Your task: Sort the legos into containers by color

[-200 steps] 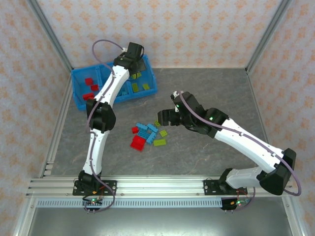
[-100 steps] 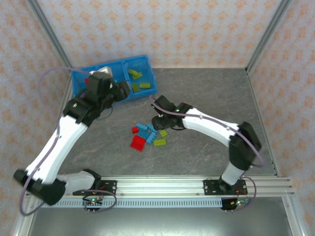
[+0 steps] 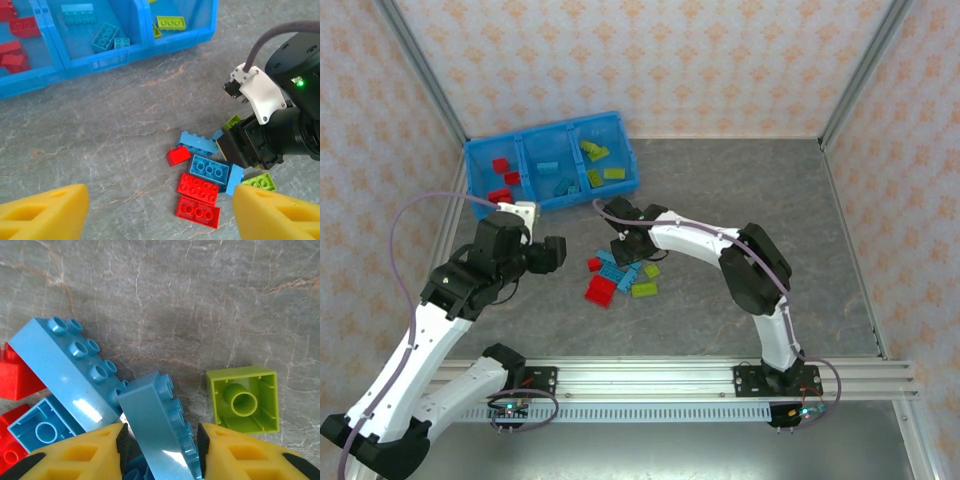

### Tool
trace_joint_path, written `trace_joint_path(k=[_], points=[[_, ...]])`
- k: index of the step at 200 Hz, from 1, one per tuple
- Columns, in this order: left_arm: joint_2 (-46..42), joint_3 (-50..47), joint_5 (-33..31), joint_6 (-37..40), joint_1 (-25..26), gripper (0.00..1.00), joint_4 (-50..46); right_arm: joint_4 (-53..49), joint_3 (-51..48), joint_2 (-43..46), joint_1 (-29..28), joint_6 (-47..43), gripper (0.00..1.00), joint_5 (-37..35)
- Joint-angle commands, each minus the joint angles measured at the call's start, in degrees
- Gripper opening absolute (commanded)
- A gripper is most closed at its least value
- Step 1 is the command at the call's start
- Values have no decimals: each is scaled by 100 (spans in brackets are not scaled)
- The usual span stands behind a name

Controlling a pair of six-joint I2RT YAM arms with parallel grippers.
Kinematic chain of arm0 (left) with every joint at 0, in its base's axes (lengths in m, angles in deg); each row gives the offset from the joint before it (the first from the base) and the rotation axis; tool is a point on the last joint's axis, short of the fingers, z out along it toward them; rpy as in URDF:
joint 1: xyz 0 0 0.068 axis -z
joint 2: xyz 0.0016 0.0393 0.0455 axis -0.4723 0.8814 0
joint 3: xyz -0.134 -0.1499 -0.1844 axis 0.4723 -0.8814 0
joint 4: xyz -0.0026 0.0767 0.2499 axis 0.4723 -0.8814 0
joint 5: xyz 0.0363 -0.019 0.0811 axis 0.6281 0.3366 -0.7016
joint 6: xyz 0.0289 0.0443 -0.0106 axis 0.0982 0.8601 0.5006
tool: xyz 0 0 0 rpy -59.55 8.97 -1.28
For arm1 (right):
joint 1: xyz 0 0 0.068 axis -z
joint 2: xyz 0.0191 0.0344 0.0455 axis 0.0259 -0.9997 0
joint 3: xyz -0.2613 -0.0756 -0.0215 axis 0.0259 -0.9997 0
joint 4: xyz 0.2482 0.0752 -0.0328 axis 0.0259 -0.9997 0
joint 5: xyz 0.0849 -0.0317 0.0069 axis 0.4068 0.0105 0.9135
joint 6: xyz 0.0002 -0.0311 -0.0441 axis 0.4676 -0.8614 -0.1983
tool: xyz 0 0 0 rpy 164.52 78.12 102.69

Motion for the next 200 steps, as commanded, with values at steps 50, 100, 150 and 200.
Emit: trace_joint_path(k=[50,100,150,200], points=[[-130,-259,152,275,-33,81,305,-264,-57,-251,-121,-85,36,-48],[-469,-437,108,271,-33,83,386,-481,236,-505,-122,-53,39,-203],[-730,-459,144,451,-33,88,353,-89,86,221,-122,173,15,-484],[-1547,-629,-14,547,-76,94,553,2612,-416,1504,-122,-127,14,200]])
